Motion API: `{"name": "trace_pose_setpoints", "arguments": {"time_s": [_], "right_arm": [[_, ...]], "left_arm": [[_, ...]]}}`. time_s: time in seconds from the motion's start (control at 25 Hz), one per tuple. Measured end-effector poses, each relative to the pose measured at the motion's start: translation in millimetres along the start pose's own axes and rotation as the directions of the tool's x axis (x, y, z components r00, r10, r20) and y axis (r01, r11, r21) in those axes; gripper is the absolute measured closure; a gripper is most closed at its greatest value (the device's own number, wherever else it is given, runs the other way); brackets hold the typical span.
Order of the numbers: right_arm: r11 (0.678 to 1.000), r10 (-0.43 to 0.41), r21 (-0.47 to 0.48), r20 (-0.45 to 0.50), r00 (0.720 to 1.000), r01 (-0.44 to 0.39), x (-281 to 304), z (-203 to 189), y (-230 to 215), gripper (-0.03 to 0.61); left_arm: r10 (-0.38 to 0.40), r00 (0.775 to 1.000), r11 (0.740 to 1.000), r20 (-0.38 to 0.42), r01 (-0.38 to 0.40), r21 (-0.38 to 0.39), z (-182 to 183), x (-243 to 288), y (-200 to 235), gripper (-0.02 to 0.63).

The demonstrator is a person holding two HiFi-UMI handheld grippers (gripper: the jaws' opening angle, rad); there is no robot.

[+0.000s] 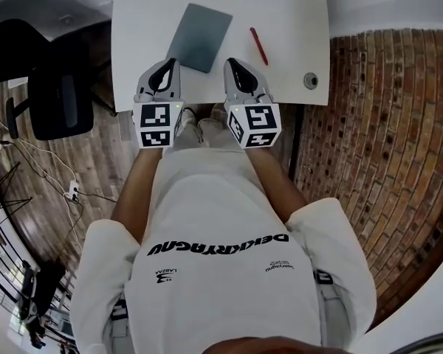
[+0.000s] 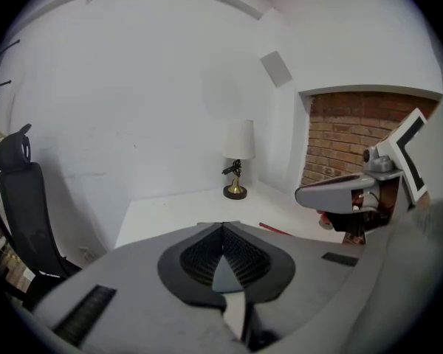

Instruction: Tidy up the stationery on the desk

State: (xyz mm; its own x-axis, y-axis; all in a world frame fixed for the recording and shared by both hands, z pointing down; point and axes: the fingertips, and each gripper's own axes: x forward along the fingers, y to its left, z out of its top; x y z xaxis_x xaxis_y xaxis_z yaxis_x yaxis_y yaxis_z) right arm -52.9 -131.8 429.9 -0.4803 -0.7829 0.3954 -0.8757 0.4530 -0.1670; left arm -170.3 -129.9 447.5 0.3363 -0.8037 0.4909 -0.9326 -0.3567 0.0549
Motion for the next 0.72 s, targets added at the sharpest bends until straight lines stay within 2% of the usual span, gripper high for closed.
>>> {"name": "trace_pose_setpoints", "arguments": {"time_s": [0.24, 0.48, 0.72], "right_arm": [[0.996, -0.035, 0.077, -0.078, 0.996, 0.041, 27.1, -29.6, -31.2, 0.555], [0.990, -0.051, 0.127, -0.132, 0.990, 0.068, 54.8, -55.3, -50.9, 0.520], [0.980, -0.076, 0.166, -0.207, 0.975, 0.111, 80.7, -85.5, -62.9, 0.509]], "left_arm": [[0.014, 0.997, 1.000, -0.078, -0.016, -0.019, -23.5, 45.3, 7.3, 0.612], [-0.010, 0.991, 0.998, -0.136, 0.002, -0.057, -35.7, 84.4, 14.6, 0.554], [-0.036, 0.979, 0.995, -0.199, 0.018, -0.093, -49.1, 117.3, 22.4, 0.523]]}}
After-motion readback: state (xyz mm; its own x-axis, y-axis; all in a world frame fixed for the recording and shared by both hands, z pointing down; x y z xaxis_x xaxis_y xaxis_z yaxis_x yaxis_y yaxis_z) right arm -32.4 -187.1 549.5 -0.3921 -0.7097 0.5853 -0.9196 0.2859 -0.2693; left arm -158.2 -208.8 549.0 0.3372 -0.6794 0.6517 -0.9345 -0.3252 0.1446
